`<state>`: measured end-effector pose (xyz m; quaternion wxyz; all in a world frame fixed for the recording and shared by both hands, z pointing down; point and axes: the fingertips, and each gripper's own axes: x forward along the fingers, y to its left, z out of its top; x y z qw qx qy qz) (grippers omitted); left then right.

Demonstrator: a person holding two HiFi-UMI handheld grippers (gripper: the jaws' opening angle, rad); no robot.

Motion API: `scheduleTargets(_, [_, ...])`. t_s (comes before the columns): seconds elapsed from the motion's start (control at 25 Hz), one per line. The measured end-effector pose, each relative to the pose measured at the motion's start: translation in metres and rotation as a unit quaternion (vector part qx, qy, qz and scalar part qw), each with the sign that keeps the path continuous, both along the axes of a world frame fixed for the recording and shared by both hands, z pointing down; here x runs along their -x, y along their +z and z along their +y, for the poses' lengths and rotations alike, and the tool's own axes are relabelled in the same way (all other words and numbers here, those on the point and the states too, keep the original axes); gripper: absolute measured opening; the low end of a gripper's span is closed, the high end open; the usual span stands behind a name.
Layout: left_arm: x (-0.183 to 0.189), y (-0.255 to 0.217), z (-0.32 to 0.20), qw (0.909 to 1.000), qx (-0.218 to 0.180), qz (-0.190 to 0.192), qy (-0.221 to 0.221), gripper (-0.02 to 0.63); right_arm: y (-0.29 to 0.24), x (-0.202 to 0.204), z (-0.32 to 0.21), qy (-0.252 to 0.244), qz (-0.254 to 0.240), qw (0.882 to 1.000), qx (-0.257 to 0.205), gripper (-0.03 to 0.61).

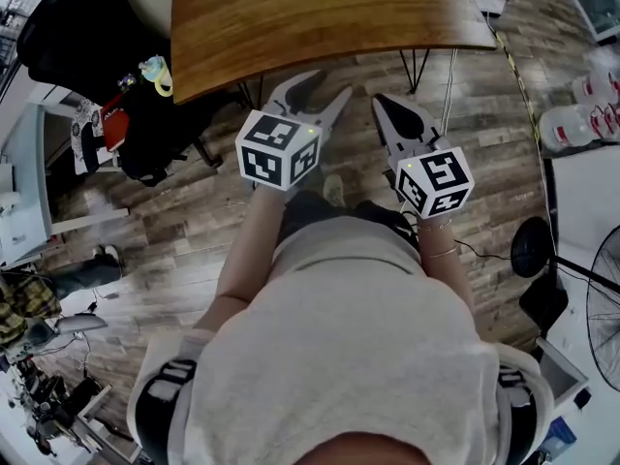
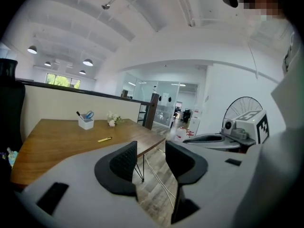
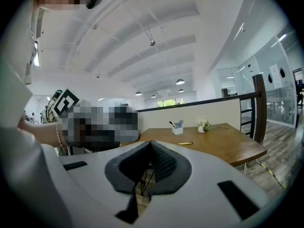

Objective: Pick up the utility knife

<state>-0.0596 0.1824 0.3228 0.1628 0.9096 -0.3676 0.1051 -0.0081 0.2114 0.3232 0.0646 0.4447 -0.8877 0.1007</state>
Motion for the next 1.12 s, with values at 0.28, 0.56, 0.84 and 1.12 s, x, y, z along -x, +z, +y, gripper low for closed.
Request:
scheduleTargets(0.28, [0.01,0.004,-0.038,0.9999,0.008,0.012,0.008,0.187,0.006,0.006,-0.033,0.021,0.008,1.0,0.014,0.009])
scheduleTargets(0.56, [0.013,0.017,-0.059,0.9995,0.026,0.017,0.002,0.193,0.016,0.006,-0.059,0.011,0.023,0.999,0.033,0.009])
scheduleTargets(0.84, [0.02,0.023,-0.108,0.9993,0.028,0.01,-0.023,0.207,0.02,0.018,-0.12,-0.03,0.013,0.999,0.033,0.009])
scheduleTargets(1.12, [0.015,0.025,-0.186,0.9981,0.032,-0.002,-0.053,0.213,0.013,0.015,-0.207,-0.068,0.01,0.997,0.02,0.009])
